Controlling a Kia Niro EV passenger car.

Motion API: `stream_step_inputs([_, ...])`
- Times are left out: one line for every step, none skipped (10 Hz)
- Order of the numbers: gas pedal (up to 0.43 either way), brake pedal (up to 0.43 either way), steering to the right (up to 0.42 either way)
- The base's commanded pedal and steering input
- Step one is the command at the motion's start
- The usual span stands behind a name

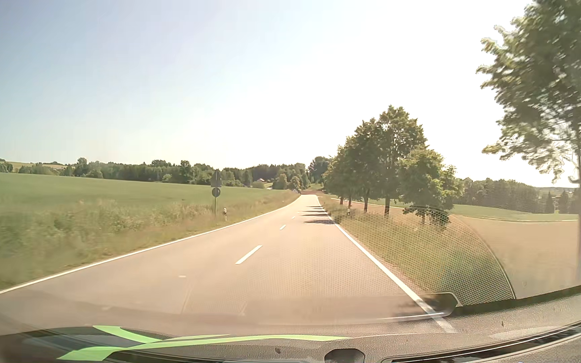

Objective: Follow the waypoints while adhering to traffic rules and regulations

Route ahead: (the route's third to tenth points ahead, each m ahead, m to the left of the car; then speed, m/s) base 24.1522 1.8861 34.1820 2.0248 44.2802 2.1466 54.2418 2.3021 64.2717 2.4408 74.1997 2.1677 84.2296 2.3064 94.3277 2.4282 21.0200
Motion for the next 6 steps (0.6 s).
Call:
stream_step_inputs([0.157,0.000,0.000])
stream_step_inputs([0.157,0.000,0.000])
stream_step_inputs([0.157,0.000,-0.001])
stream_step_inputs([0.169,0.000,0.000])
stream_step_inputs([0.177,0.000,-0.001])
stream_step_inputs([0.177,0.000,0.000])
